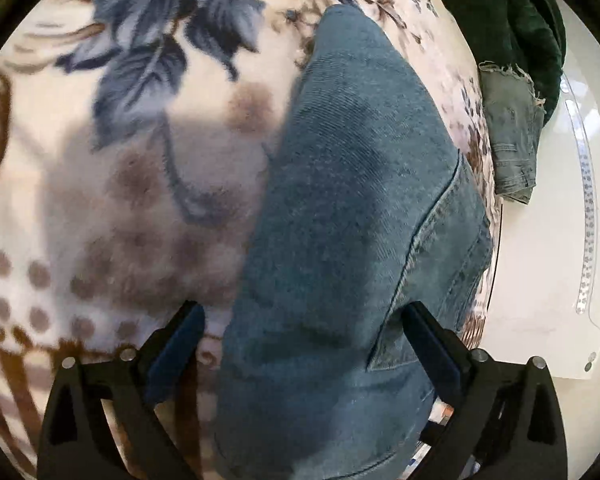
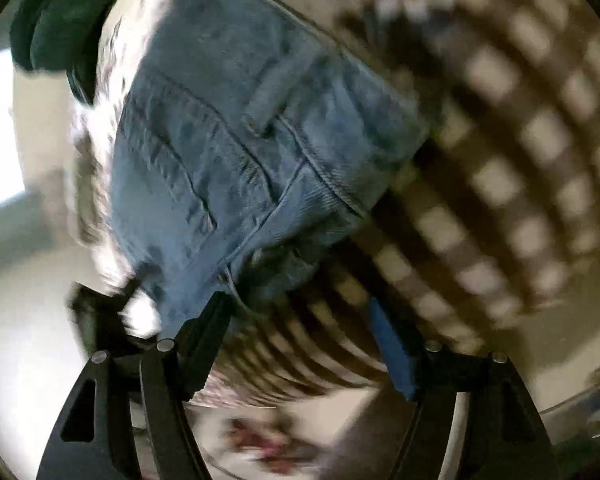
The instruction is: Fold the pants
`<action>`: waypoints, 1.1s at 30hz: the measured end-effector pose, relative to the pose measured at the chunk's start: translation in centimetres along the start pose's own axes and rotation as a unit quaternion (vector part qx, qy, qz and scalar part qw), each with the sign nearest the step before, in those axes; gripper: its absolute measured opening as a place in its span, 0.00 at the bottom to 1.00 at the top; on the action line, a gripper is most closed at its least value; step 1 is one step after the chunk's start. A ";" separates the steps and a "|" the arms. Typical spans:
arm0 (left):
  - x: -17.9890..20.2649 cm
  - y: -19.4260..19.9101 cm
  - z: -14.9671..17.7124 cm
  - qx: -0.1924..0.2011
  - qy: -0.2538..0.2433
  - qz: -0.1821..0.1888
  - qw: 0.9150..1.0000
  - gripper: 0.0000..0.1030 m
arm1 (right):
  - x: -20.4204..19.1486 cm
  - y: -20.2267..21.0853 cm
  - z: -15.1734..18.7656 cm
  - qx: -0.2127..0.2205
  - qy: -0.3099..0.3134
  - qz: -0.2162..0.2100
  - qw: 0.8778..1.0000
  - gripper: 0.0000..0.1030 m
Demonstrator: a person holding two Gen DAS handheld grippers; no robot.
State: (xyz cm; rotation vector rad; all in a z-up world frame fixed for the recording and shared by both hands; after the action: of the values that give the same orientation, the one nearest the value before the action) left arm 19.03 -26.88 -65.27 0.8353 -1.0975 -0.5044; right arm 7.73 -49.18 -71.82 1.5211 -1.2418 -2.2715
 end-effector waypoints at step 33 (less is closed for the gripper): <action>5.7 5.7 1.1 0.016 -0.061 0.050 0.997 0.39 | -10.2 -0.6 -4.4 0.111 0.067 -0.047 0.990 0.34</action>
State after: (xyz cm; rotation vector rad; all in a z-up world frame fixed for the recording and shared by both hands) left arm 20.01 -27.94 -57.32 0.7824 -1.2554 -0.4596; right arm 16.46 -45.88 -65.68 1.8098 -1.4533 -2.1014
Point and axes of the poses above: each gripper's, at about its wrist camera, not at the fingertips, and y roughly against the way its jaws point, x to its right, z to its underside, the point moved 10 cm from there along -y, roughly the way its jaws point, and after that the axes turned 13 degrees about y, right-handed, at the moved point
